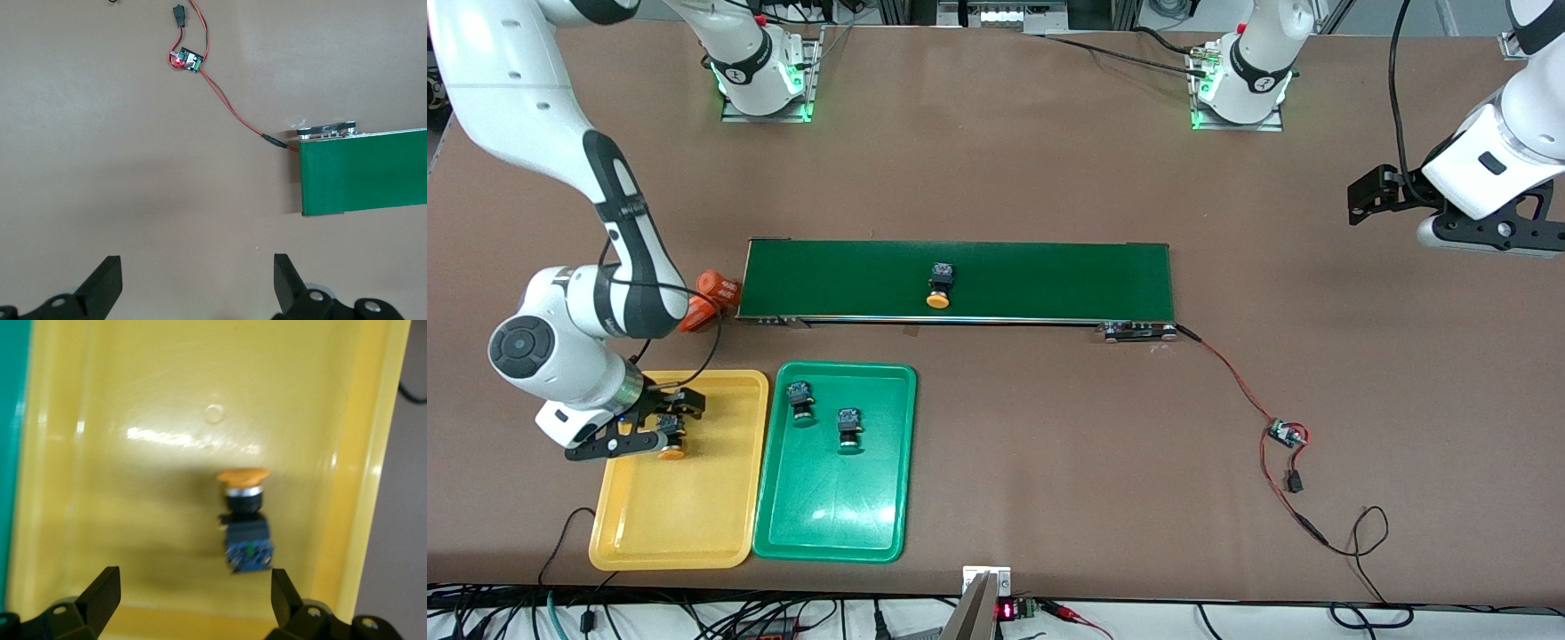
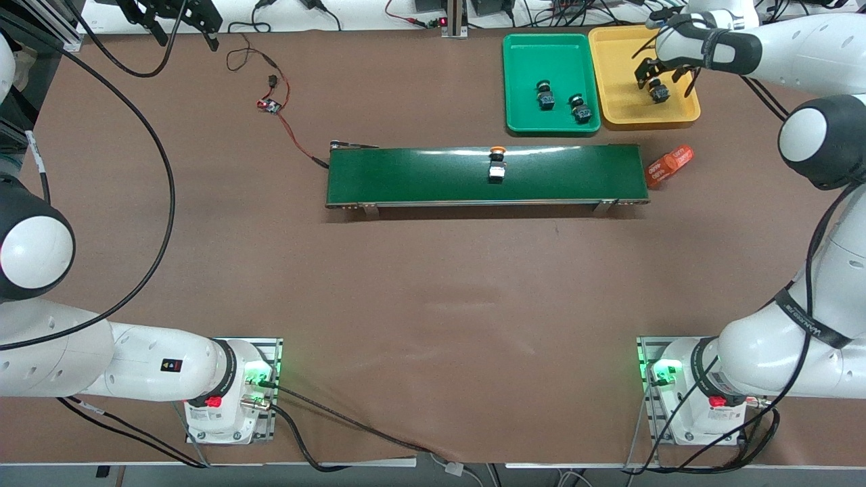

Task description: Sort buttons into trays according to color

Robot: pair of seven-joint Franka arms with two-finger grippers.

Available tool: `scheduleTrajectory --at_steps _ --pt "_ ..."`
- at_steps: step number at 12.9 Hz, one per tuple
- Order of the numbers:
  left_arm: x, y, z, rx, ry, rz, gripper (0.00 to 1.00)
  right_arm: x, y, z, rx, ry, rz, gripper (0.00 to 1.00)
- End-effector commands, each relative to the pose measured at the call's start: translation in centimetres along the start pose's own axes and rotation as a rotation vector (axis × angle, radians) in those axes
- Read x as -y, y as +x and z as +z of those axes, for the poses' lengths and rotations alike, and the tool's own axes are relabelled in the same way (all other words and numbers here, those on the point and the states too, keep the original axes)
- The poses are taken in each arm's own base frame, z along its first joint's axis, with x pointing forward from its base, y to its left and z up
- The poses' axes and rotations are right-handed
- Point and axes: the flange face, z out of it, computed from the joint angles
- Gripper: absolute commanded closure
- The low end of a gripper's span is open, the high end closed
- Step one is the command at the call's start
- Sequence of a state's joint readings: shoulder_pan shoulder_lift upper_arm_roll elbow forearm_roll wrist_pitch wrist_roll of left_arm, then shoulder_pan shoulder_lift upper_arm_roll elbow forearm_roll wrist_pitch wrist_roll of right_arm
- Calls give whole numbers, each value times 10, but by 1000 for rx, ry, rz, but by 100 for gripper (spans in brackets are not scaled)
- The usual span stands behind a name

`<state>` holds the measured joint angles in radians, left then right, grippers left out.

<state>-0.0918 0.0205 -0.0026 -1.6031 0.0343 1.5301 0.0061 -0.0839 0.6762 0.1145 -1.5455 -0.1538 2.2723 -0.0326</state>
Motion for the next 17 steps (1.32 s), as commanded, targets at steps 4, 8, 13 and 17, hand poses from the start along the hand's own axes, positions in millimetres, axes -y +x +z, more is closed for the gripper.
scheduleTrajectory --at_steps 4,8,13,17 --pt "0 -4 -9 0 -12 -11 0 78 -50 -89 105 87 138 0" --pt "0 -5 -9 2 -12 -11 0 140 -79 -115 147 116 212 0" --pt "-1 -5 -8 8 -13 -10 0 223 -106 -108 158 121 239 0" --pt "-4 -5 -11 0 -9 -4 0 281 -140 -80 125 126 250 0"
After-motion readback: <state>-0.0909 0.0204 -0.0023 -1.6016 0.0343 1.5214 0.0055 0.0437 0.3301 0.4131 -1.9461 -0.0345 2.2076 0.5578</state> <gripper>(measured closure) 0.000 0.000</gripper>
